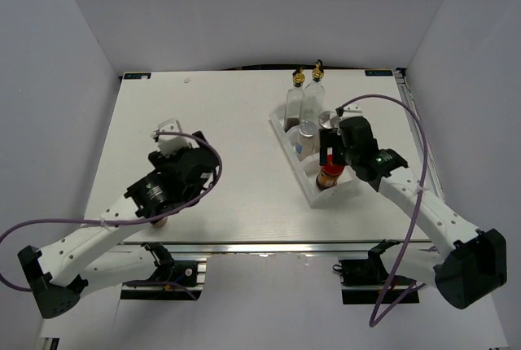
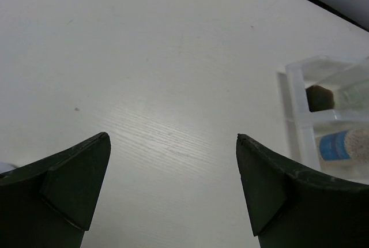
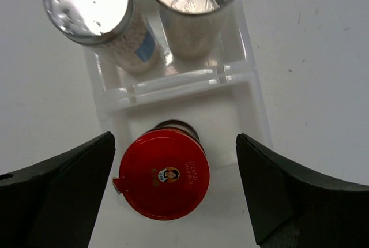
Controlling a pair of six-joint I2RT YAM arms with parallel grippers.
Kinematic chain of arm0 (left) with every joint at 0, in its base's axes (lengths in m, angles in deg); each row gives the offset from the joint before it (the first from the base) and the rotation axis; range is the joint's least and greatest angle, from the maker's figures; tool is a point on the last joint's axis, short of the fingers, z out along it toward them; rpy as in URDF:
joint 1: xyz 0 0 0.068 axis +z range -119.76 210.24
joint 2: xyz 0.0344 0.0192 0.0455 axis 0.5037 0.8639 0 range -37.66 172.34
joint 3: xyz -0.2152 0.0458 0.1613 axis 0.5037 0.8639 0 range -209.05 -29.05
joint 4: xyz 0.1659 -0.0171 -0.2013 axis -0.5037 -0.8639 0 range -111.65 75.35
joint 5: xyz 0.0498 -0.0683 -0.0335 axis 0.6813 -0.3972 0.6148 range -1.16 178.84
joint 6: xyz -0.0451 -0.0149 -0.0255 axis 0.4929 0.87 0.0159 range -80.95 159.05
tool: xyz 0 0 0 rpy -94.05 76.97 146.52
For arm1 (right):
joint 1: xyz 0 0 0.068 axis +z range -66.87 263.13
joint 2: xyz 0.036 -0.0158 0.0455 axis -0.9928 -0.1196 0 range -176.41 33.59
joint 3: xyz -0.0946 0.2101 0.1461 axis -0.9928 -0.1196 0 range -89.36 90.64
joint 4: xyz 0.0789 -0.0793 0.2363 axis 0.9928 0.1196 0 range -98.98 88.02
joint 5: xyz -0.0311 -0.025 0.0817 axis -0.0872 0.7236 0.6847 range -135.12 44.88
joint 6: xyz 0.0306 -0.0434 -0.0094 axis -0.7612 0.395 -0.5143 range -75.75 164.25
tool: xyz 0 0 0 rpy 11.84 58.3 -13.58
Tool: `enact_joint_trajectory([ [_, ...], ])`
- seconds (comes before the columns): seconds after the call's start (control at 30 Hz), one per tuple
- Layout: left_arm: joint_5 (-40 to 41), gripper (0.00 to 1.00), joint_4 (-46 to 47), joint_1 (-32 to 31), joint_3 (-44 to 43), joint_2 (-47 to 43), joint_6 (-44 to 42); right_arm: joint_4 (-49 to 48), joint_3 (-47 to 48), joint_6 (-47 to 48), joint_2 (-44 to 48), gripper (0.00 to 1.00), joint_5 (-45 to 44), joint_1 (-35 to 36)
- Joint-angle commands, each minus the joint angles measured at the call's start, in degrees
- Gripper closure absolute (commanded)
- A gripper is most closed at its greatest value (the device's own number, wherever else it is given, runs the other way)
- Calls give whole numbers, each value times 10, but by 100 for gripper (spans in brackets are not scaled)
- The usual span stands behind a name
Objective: Organize the condiment bottles
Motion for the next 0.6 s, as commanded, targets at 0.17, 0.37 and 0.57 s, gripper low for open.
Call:
enact_joint_trajectory([
  [0.17,62,2,-248,-2,36,-57,241,49,21,33,-49,11,-36,37],
  [0.37,64,2,-303,-2,49,-93,297,84,33,21,-89,11,-107,40],
  [0.57,60,2,-330,-2,44,-114,315,99,39,3,-94,11,-193,40],
])
